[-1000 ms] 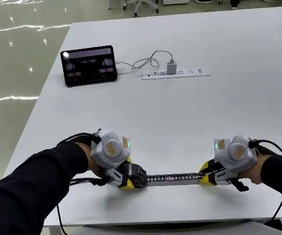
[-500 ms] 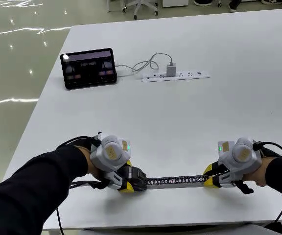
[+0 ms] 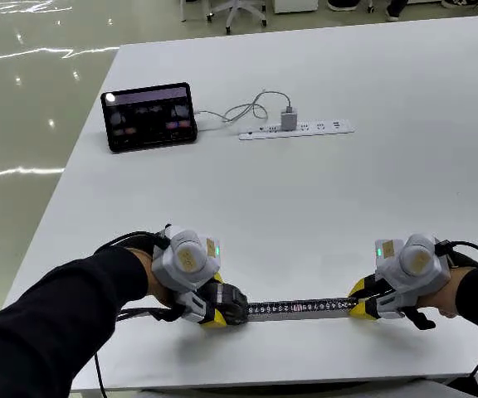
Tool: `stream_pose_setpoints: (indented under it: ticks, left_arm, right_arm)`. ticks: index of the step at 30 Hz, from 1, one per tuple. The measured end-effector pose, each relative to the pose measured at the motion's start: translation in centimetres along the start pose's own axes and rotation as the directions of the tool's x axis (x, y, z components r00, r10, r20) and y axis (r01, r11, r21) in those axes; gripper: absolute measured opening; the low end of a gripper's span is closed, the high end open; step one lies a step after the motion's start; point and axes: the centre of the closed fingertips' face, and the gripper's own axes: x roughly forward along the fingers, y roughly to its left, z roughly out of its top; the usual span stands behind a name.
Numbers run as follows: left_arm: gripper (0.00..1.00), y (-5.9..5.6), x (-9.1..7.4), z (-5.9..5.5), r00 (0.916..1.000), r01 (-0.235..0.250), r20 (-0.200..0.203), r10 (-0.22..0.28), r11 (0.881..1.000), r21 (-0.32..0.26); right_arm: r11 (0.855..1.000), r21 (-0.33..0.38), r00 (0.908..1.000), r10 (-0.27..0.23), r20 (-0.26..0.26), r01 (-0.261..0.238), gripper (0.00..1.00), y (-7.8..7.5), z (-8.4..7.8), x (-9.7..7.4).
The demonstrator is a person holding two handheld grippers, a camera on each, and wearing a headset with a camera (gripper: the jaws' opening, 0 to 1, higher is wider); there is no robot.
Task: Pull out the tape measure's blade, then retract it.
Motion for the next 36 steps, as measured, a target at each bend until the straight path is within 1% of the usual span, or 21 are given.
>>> stream_pose_setpoints:
  ticks: [15,21,30,36]
  left_arm:
    - [0.34,0.0,0.0,0.0,1.0,0.0,0.002,0.0,1.0,0.0]
    - [0.34,0.0,0.0,0.1,1.0,-0.001,0.002,0.001,1.0,0.0]
    - [0.34,-0.1,0.0,0.1,1.0,0.001,0.002,-0.001,1.0,0.0]
    - [0.34,-0.1,0.0,0.1,1.0,-0.003,0.005,0.003,1.0,-0.004]
  right_arm:
    - [1.0,0.0,1.0,-0.004,-0.005,0.004,0.11,-0.1,-0.5,-0.3]
    - [1.0,-0.011,1.0,-0.003,-0.006,0.003,0.1,-0.1,-0.6,-0.4]
    - [1.0,0.002,1.0,-0.005,-0.007,0.005,0.1,-0.4,-1.0,-0.7]
    - [1.0,-0.005,0.9999,-0.008,-0.013,0.008,0.1,-0.4,-1.1,-0.7]
